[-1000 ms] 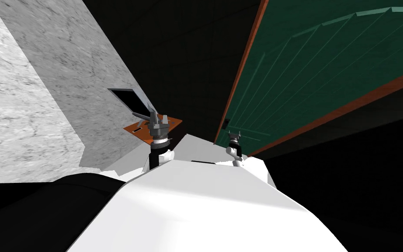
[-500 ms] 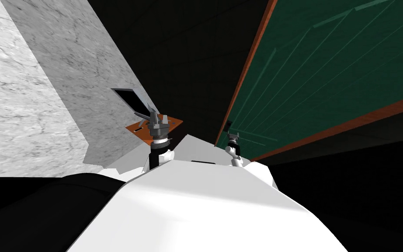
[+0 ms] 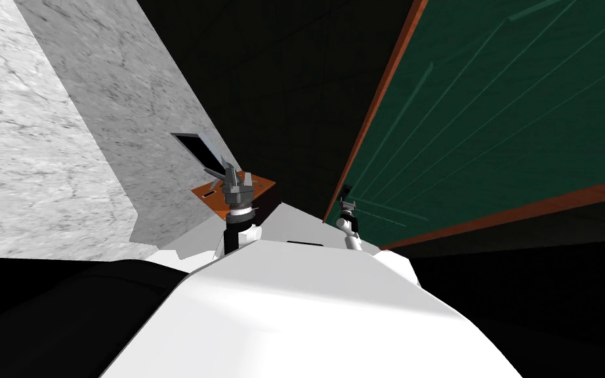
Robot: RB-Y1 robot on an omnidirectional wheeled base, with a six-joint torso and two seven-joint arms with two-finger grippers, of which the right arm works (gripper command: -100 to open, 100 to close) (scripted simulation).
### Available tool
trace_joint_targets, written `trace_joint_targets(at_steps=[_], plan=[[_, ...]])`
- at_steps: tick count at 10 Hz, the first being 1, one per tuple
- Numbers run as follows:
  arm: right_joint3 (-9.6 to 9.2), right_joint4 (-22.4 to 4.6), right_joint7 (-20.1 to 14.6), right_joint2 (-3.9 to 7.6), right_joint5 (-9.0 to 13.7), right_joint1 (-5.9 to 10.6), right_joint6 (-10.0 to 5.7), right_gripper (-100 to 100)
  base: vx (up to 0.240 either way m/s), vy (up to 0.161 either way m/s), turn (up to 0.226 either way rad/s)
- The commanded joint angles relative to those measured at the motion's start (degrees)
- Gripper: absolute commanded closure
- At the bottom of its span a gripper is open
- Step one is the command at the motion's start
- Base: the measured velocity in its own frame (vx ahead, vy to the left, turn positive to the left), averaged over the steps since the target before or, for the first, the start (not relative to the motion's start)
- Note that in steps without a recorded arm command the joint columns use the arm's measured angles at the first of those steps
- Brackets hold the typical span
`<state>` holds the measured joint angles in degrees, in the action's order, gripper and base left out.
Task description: Pull the door open
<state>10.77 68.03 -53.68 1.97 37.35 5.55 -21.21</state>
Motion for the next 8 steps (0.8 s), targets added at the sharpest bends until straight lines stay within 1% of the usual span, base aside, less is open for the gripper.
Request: trace_joint_targets(at_steps=[1,2,5,6,7,8], plan=[[0.00,0.00,0.00,0.00,0.00,0.00,0.00,-100,0.053,-0.024,0.021],[0.40,-0.46,-1.38,1.62,0.51,-0.40,-0.06,-100,0.092,-0.011,0.112],[1.26,-1.30,-3.97,5.01,1.47,-1.39,-0.35,-100,0.177,-0.015,0.118],[1.42,-1.46,-4.44,5.61,1.64,-1.57,-0.40,-100,0.189,-0.017,0.083],[1.73,-1.76,-5.37,6.78,1.99,-1.92,-0.50,-100,0.148,-0.015,0.107],[1.87,-1.90,-5.81,7.32,2.15,-2.09,-0.55,-100,0.129,-0.017,0.068]])
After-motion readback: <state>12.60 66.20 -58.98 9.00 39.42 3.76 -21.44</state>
